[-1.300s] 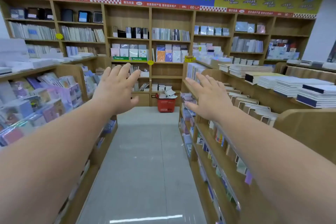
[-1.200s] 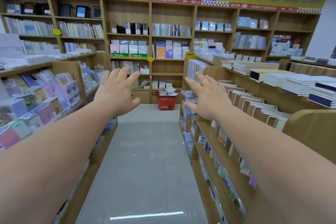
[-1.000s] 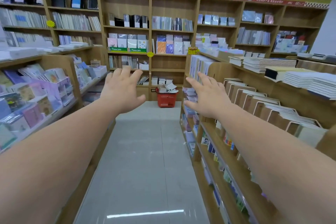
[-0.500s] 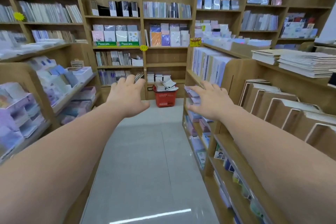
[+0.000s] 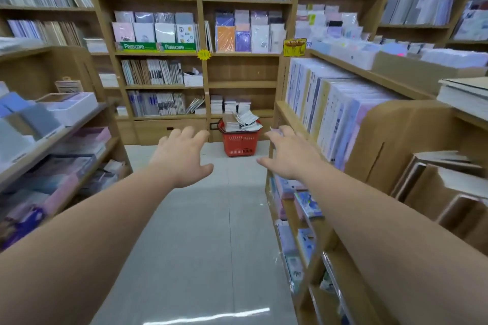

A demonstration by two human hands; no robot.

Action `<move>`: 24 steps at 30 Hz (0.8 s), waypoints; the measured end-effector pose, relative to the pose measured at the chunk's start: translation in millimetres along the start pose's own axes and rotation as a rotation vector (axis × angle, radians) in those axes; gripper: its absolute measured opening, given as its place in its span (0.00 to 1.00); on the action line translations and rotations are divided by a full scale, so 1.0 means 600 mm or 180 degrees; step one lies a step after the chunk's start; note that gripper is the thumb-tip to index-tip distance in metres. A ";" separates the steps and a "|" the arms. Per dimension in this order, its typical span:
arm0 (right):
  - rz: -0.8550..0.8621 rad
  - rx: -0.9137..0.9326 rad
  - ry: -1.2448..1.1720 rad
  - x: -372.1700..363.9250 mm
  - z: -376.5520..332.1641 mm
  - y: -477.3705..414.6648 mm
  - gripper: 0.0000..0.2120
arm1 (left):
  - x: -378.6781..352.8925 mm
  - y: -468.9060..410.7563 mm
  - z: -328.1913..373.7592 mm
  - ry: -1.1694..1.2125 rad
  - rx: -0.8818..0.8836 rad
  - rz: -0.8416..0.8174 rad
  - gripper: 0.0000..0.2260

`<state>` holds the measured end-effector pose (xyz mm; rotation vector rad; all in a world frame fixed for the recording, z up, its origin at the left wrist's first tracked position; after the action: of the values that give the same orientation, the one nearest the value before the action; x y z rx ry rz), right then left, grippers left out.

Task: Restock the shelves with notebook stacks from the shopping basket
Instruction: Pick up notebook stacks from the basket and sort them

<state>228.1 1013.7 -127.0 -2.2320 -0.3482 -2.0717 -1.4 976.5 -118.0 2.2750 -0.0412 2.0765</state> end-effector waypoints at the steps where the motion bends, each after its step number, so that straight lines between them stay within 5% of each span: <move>1: -0.0035 0.0007 -0.0035 -0.006 0.008 -0.044 0.37 | -0.007 -0.041 -0.002 -0.0014 0.0000 -0.0017 0.37; 24: -0.0606 -0.0311 -0.0435 -0.046 0.103 -1.078 0.34 | -0.148 -1.099 -0.243 0.0620 0.0024 -0.0581 0.36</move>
<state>146.5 1651.9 -223.0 -2.4955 -0.4977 -2.0702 -114.1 1641.6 -211.4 1.9848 0.1767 2.1903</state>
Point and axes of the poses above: each hand's wrist, its own y-axis away from the middle knuckle, its own x-axis out of the back of the hand, z = x × y, the point moved 7 cm from there along -y, towards the middle knuckle, and after that the axes turned 12 degrees about -z, right-handed, at the moved point
